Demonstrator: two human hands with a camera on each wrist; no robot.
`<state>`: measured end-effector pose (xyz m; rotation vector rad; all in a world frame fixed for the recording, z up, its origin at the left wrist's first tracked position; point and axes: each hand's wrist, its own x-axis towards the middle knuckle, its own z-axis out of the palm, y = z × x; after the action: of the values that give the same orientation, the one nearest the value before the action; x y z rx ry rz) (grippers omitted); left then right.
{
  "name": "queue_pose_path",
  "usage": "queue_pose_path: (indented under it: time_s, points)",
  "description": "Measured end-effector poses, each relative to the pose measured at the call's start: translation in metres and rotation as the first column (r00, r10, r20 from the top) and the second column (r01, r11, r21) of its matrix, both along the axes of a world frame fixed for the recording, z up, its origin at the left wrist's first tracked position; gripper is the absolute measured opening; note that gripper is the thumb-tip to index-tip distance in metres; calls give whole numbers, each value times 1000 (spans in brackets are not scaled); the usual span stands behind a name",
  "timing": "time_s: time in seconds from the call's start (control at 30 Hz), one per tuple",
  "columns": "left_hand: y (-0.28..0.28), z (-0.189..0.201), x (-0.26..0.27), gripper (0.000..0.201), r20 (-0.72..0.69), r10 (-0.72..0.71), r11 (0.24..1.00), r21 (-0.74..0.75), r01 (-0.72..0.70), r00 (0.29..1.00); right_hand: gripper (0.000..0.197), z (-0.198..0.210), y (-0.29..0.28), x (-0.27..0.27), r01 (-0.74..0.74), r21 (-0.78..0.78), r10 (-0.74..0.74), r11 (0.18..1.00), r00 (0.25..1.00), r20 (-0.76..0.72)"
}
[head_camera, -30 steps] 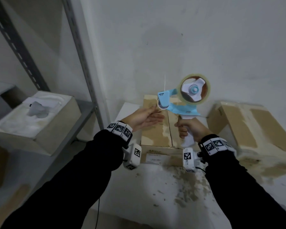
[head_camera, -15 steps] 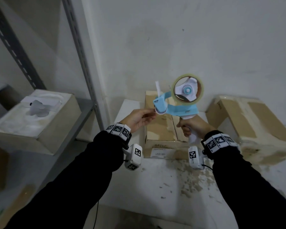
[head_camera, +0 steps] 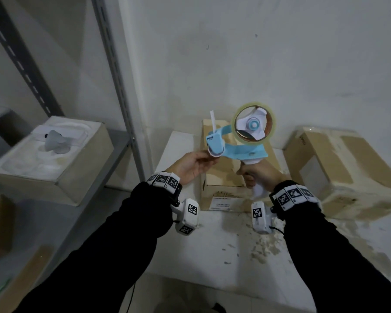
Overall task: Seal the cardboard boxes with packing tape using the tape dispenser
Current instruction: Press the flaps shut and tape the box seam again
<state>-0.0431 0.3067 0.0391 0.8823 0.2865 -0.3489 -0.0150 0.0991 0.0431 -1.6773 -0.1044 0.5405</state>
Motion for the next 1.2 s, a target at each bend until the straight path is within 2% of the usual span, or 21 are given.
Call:
queue_pose_path:
  time_s: [0.13, 0.3, 0.37, 0.43, 0.5, 0.57, 0.63, 0.73, 0.8, 0.93, 0.97, 1.1, 1.2]
  points:
    - [1, -7, -2, 32, 38, -5, 994, 106, 1, 999, 26, 3, -1, -4, -42, -79, 45, 996, 998, 37]
    - [0, -23, -9, 35, 11, -54, 916, 399, 45, 998, 35, 5, 0, -11, -109, -270, 133, 957, 988, 73]
    - [-1, -29, -12, 35, 21, -99, 810, 583, 68, 995, 34, 6, 0, -12, -143, -348, 177, 926, 982, 69]
    - [1, -33, -11, 29, 49, -150, 621, 782, 55, 988, 32, 5, -2, -9, -155, -398, 194, 904, 979, 60]
    - [0, -32, -10, 23, 46, -190, 441, 897, 43, 981, 28, 3, -5, -5, -161, -432, 203, 887, 978, 53]
    - [-3, -28, -9, 25, 36, -209, 333, 942, 37, 977, 21, 3, -6, 1, -179, -463, 229, 868, 972, 53]
    - [-4, -27, -7, 28, 25, -183, 332, 942, 38, 983, 14, 3, -9, 5, -186, -454, 235, 871, 971, 53]
    - [-6, -26, -9, 35, 21, -137, 458, 888, 44, 990, 18, 1, -12, 7, -206, -411, 240, 888, 970, 31]
    - [-7, -27, -12, 47, 18, -96, 483, 875, 30, 995, 25, -2, -14, 8, -217, -381, 240, 899, 971, 13]
    - [-10, -31, -15, 49, 51, -85, 312, 950, -22, 995, 22, -3, -13, 10, -252, -401, 284, 880, 959, 21]
    - [-11, -33, -16, 48, 57, -88, 289, 957, -29, 994, 21, -3, -13, 10, -258, -401, 290, 879, 957, 21]
    - [-14, -40, -25, 29, 75, -57, 297, 953, -55, 996, 17, -8, -16, 11, -266, -360, 288, 894, 958, 7]
    - [-16, -47, -30, 47, 132, 15, 328, 936, -130, 991, 16, -10, -17, 13, -288, -351, 314, 891, 949, 16]
